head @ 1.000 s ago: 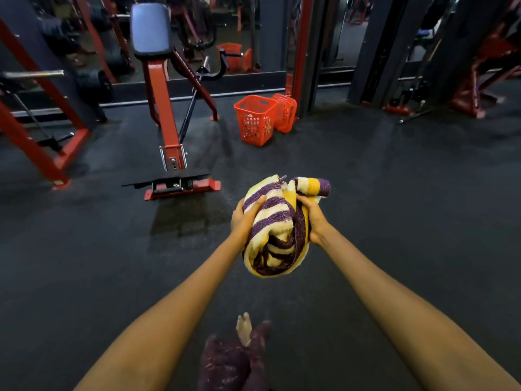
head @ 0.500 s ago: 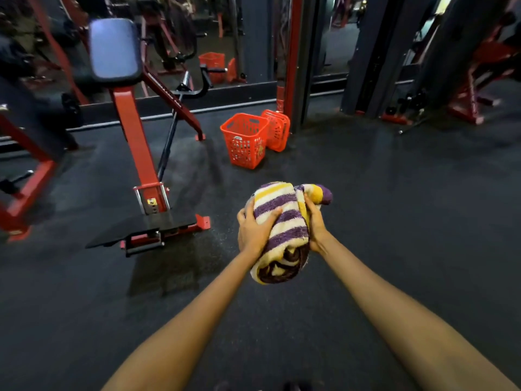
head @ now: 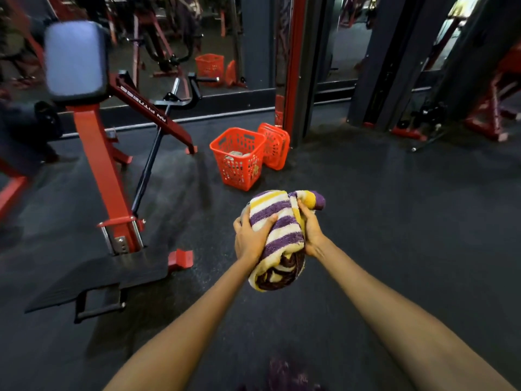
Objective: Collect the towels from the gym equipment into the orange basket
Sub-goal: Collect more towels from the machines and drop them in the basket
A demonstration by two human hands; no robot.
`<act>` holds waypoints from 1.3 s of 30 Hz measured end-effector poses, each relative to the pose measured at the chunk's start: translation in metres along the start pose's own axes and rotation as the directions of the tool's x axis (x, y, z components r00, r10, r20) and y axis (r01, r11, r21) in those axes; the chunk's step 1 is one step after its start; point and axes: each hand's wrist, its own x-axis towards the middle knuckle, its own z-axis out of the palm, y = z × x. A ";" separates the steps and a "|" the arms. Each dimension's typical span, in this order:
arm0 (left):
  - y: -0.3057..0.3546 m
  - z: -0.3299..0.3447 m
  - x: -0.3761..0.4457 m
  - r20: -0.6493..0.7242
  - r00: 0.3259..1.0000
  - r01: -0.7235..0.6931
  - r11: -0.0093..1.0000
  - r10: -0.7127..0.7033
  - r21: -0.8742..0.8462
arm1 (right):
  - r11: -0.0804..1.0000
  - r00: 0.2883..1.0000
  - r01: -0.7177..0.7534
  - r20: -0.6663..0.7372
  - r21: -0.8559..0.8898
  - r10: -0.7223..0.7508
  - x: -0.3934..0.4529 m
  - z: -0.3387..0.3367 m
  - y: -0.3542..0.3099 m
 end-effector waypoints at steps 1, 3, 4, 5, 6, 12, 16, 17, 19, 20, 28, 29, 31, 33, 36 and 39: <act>0.007 0.006 0.014 -0.013 1.000 0.004 1.000 -0.004 -0.007 | 1.000 1.000 0.001 0.008 -0.020 -0.001 0.015 0.001 -0.012; 0.021 0.019 0.049 -0.049 0.999 0.013 1.000 -0.014 -0.017 | 1.000 0.999 -0.014 0.030 -0.027 0.015 0.053 0.002 -0.035; 0.026 0.022 0.062 -0.056 0.998 0.006 1.000 -0.007 -0.019 | 1.000 0.999 -0.017 0.046 -0.025 0.018 0.066 0.003 -0.043; 0.034 0.028 0.081 -0.066 0.998 0.006 1.000 -0.008 -0.030 | 0.999 0.998 -0.022 0.053 -0.036 0.024 0.084 0.003 -0.054; 0.039 0.032 0.096 -0.072 0.997 0.001 1.000 -0.003 -0.028 | 0.999 0.998 -0.024 0.059 -0.040 0.026 0.099 0.004 -0.062; 0.058 0.063 0.209 -0.110 0.994 -0.009 0.994 -0.002 -0.105 | 0.997 0.989 -0.024 0.143 -0.069 0.033 0.212 0.012 -0.115; 0.072 0.081 0.293 -0.126 0.992 0.005 0.986 -0.026 -0.168 | 0.994 0.980 -0.035 0.193 -0.103 0.054 0.294 0.020 -0.146; 0.078 0.086 0.321 -0.130 0.991 0.009 0.982 -0.034 -0.188 | 0.993 0.978 -0.042 0.198 -0.115 0.064 0.321 0.023 -0.157; 0.085 0.093 0.362 -0.118 0.992 0.017 0.974 -0.045 -0.228 | 0.991 0.977 -0.039 0.201 -0.129 0.064 0.360 0.026 -0.175; 0.091 0.098 0.390 -0.110 0.993 0.020 0.969 -0.049 -0.246 | 0.988 0.976 -0.041 0.205 -0.147 0.071 0.385 0.029 -0.188; 0.127 0.126 0.548 -0.116 0.991 0.026 0.957 -0.062 -0.289 | 0.979 0.974 -0.094 0.186 -0.181 0.128 0.540 0.040 -0.248; 0.129 0.130 0.560 -0.121 0.990 0.034 0.951 -0.074 -0.308 | 0.977 0.972 -0.101 0.189 -0.189 0.137 0.557 0.039 -0.251; 0.132 0.141 0.594 -0.128 0.987 0.048 0.936 -0.098 -0.347 | 0.969 0.962 -0.143 0.203 -0.202 0.184 0.595 0.038 -0.260; 0.136 0.157 0.631 -0.165 0.979 0.050 0.923 -0.122 -0.382 | 0.955 0.949 -0.184 0.212 -0.232 0.234 0.638 0.036 -0.271; 0.141 0.173 0.671 -0.222 0.962 0.055 0.907 -0.160 -0.417 | 0.938 0.932 -0.216 0.228 -0.272 0.281 0.691 0.038 -0.285; 0.150 0.185 0.710 -0.282 0.933 0.071 0.884 -0.222 -0.462 | 0.909 0.907 -0.253 0.247 -0.332 0.342 0.741 0.047 -0.304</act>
